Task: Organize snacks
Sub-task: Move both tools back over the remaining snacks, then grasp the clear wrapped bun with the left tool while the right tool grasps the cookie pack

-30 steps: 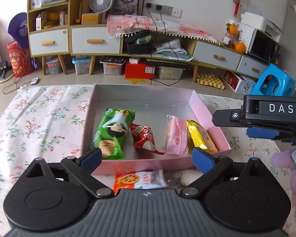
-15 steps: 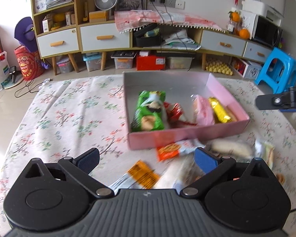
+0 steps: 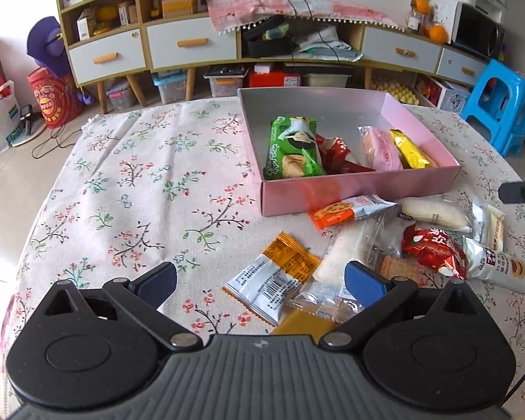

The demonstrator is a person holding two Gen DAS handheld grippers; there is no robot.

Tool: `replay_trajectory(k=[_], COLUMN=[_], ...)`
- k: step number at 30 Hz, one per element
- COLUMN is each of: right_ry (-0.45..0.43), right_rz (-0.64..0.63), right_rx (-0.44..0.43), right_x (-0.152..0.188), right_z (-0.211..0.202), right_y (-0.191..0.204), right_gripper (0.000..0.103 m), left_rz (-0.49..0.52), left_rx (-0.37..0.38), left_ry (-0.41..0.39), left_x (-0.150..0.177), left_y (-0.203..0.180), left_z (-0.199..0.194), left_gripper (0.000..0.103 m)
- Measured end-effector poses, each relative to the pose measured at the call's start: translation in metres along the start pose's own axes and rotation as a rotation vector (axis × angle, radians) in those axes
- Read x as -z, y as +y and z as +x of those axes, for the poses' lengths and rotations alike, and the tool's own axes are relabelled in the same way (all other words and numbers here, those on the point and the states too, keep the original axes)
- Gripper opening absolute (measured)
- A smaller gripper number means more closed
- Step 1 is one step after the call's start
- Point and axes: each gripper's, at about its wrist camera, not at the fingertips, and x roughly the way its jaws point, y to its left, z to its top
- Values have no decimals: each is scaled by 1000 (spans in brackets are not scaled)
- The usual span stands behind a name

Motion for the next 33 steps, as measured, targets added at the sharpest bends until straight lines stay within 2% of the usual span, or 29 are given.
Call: replay_trajectory(k=[6, 9, 12, 14, 19, 22, 27, 33], right_ry=[19, 44, 83, 117, 217, 249, 307, 316], right_rz=[-46, -38, -1, 18, 7, -4, -16, -78], right_rx=[9, 3, -5, -13, -29, -62, -93, -93], right_x=[14, 19, 24, 27, 34, 39, 48, 56], right_z=[-3, -2, 3, 7, 15, 19, 25, 28], right_y=[-7, -14, -22, -25, -26, -25, -20, -6], right_gripper=[97, 97, 97, 97, 97, 97, 97, 95], left_rz=[-5, -6, -10, -16, -27, -36, -43, -65], left_rx=[52, 78, 93, 106, 144, 170, 190, 199], left_ry=[12, 25, 39, 45, 62, 74, 92, 91], left_x=[1, 1, 0, -1, -3, -5, -6, -9], left_y=[-4, -8, -11, -14, -19, -24, -27, -27], left_z=[2, 5, 7, 9, 15, 19, 28, 34], left_gripper=[102, 97, 89, 77, 56, 49, 46, 45])
